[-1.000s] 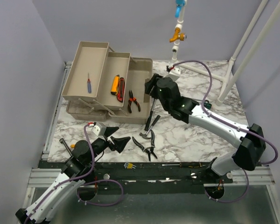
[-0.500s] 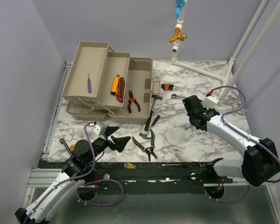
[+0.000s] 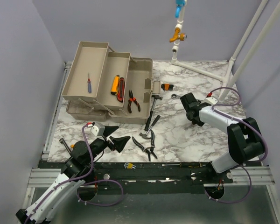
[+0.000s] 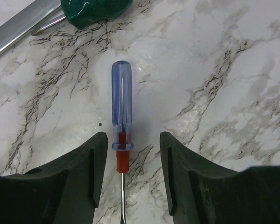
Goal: Pack the tool kit
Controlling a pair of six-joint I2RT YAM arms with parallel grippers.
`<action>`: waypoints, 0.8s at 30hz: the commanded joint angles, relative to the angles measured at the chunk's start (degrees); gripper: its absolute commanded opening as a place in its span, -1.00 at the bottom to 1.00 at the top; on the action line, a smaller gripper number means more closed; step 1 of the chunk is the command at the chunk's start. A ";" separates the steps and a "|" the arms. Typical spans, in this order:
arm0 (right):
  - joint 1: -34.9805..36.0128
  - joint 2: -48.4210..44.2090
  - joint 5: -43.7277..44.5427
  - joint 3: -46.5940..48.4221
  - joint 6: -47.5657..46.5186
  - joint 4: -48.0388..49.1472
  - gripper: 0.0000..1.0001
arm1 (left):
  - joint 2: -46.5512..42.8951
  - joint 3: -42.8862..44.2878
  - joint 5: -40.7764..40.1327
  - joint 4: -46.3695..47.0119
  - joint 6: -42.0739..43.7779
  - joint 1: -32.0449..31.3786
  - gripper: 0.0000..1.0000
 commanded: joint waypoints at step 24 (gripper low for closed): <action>-4.33 -6.04 -13.93 1.96 -14.90 11.99 -0.99 | -1.57 -0.20 0.65 -1.17 -0.17 -0.13 0.90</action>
